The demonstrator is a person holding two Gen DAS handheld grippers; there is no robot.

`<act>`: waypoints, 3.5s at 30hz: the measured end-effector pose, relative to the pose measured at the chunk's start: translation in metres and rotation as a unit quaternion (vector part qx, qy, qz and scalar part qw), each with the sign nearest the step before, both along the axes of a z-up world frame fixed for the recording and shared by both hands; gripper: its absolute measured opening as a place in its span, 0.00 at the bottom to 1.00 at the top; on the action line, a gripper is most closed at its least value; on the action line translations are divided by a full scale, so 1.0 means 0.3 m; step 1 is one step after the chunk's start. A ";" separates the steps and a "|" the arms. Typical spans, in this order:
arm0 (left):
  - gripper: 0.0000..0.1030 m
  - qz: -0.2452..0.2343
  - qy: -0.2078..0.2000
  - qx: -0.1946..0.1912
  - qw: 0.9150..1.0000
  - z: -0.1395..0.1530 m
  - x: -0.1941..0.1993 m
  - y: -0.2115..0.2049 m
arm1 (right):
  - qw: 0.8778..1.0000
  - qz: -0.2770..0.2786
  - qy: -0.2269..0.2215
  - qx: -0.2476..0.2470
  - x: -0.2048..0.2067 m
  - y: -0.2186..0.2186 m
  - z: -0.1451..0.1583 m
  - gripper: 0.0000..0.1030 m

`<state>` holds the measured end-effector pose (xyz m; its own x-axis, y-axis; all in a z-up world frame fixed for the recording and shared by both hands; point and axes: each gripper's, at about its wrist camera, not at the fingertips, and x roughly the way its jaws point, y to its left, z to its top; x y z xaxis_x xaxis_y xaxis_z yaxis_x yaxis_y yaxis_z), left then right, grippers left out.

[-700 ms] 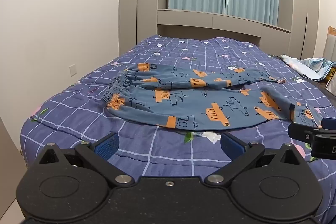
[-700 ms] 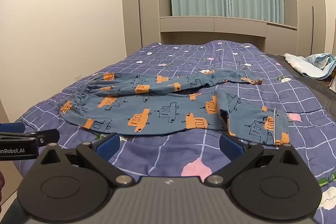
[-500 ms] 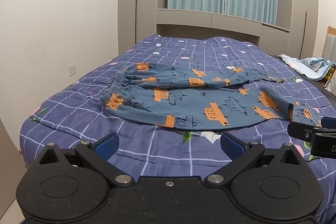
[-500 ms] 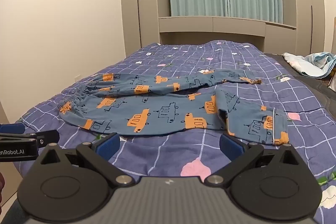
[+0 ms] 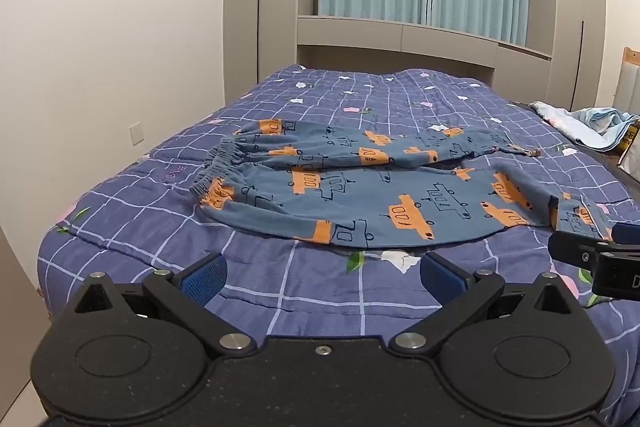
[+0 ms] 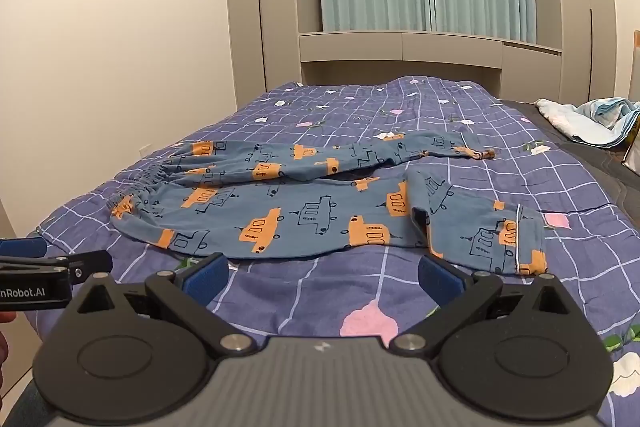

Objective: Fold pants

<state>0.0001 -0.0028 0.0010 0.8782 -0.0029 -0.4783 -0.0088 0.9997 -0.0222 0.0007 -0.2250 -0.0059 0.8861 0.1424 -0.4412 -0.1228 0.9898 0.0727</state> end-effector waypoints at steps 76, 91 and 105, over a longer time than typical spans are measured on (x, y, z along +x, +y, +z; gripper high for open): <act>0.99 -0.008 0.107 0.024 0.994 -0.040 0.284 -0.033 | 0.995 -0.030 0.099 -0.004 0.249 -0.035 -0.051 1.00; 1.00 0.006 0.103 0.102 0.989 0.058 0.615 0.012 | 0.996 0.020 0.083 -0.006 0.530 -0.069 0.023 1.00; 1.00 0.046 0.075 0.158 0.983 0.098 1.127 0.169 | 0.984 0.155 0.063 -0.068 1.113 -0.099 0.084 1.00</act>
